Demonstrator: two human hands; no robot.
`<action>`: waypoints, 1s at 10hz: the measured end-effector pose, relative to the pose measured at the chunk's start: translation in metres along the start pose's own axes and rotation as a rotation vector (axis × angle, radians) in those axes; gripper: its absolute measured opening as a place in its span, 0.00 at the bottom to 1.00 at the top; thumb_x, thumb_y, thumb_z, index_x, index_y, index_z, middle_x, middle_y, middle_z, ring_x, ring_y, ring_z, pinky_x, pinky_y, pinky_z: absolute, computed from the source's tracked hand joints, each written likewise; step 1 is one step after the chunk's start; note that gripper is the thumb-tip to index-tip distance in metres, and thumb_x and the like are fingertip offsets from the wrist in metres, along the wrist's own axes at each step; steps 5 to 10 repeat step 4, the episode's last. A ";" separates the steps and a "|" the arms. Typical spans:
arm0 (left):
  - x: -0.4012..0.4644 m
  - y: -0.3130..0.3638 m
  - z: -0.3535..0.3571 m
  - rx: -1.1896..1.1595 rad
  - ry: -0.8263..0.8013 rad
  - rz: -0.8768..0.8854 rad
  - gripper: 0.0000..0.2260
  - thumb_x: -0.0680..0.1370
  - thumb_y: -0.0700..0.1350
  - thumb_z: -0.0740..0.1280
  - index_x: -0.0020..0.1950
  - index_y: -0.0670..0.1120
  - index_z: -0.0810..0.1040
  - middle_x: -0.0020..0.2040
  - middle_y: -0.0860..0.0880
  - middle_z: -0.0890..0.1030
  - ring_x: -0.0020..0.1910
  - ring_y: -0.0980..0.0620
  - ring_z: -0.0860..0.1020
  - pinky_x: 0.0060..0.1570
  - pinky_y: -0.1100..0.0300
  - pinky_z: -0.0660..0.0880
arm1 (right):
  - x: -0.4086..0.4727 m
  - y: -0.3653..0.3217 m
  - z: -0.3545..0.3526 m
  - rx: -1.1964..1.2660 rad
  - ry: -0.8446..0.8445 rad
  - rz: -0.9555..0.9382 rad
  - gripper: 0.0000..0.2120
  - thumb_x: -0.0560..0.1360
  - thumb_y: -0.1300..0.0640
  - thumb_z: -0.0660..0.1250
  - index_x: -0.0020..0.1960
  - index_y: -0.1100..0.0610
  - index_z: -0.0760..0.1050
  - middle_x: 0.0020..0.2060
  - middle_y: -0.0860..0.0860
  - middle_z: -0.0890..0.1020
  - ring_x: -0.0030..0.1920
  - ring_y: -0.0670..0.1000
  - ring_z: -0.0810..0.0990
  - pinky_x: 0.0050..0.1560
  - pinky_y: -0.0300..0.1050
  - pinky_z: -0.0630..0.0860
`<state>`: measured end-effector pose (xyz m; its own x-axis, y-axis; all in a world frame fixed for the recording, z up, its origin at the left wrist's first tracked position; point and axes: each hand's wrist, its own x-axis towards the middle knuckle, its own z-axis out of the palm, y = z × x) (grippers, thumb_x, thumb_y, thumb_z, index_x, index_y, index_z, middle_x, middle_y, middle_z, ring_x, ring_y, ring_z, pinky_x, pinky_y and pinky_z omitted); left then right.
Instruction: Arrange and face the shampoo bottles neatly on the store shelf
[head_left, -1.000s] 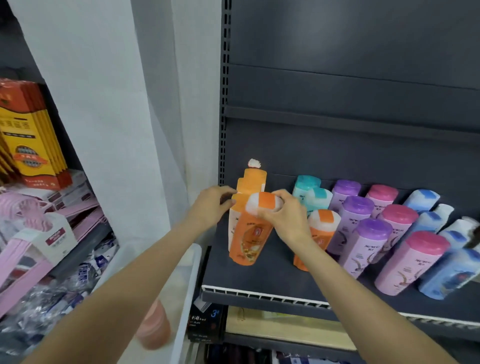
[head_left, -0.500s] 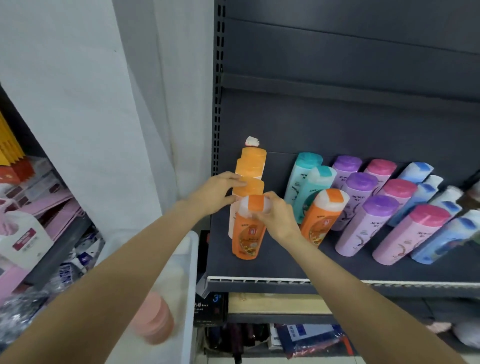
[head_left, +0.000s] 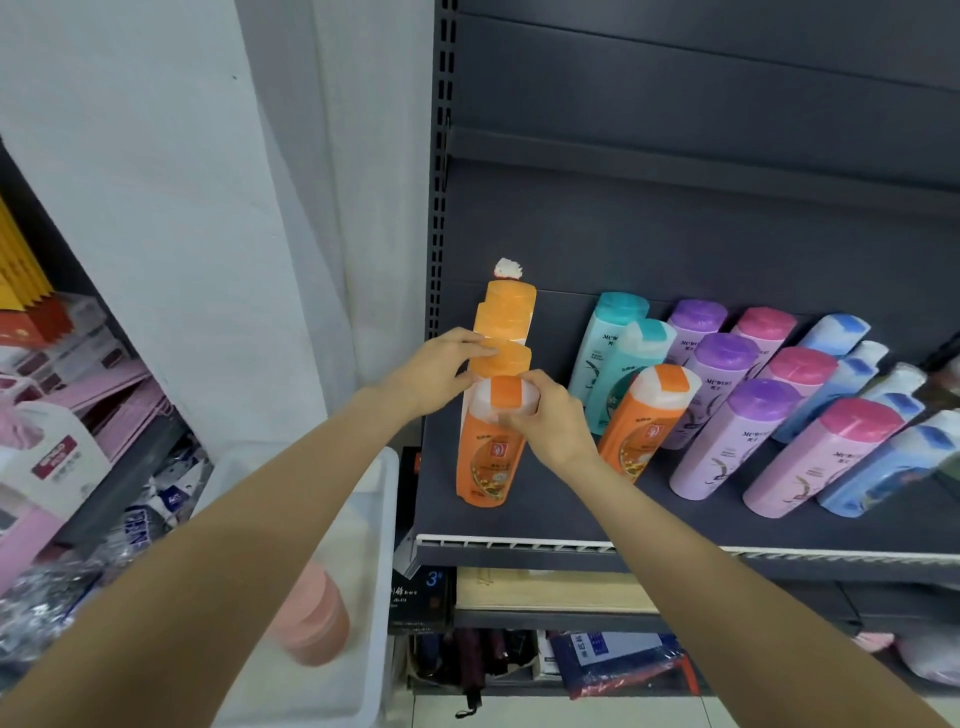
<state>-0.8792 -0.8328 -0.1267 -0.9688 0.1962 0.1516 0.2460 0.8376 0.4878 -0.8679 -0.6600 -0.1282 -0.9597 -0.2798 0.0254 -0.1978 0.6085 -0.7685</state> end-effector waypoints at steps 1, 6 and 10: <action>-0.001 0.004 0.002 -0.004 0.041 -0.018 0.18 0.79 0.36 0.61 0.69 0.43 0.71 0.70 0.45 0.69 0.68 0.47 0.68 0.68 0.60 0.63 | 0.001 0.003 -0.002 0.010 0.011 -0.001 0.23 0.71 0.58 0.72 0.64 0.57 0.71 0.56 0.54 0.79 0.56 0.53 0.77 0.47 0.39 0.71; -0.012 0.028 -0.009 -0.016 0.212 -0.199 0.10 0.79 0.43 0.63 0.59 0.48 0.76 0.53 0.48 0.81 0.51 0.49 0.79 0.50 0.51 0.78 | -0.001 0.004 -0.029 0.065 0.023 -0.053 0.17 0.74 0.62 0.69 0.62 0.58 0.75 0.57 0.52 0.80 0.57 0.50 0.77 0.55 0.40 0.73; -0.012 0.028 -0.009 -0.016 0.212 -0.199 0.10 0.79 0.43 0.63 0.59 0.48 0.76 0.53 0.48 0.81 0.51 0.49 0.79 0.50 0.51 0.78 | -0.001 0.004 -0.029 0.065 0.023 -0.053 0.17 0.74 0.62 0.69 0.62 0.58 0.75 0.57 0.52 0.80 0.57 0.50 0.77 0.55 0.40 0.73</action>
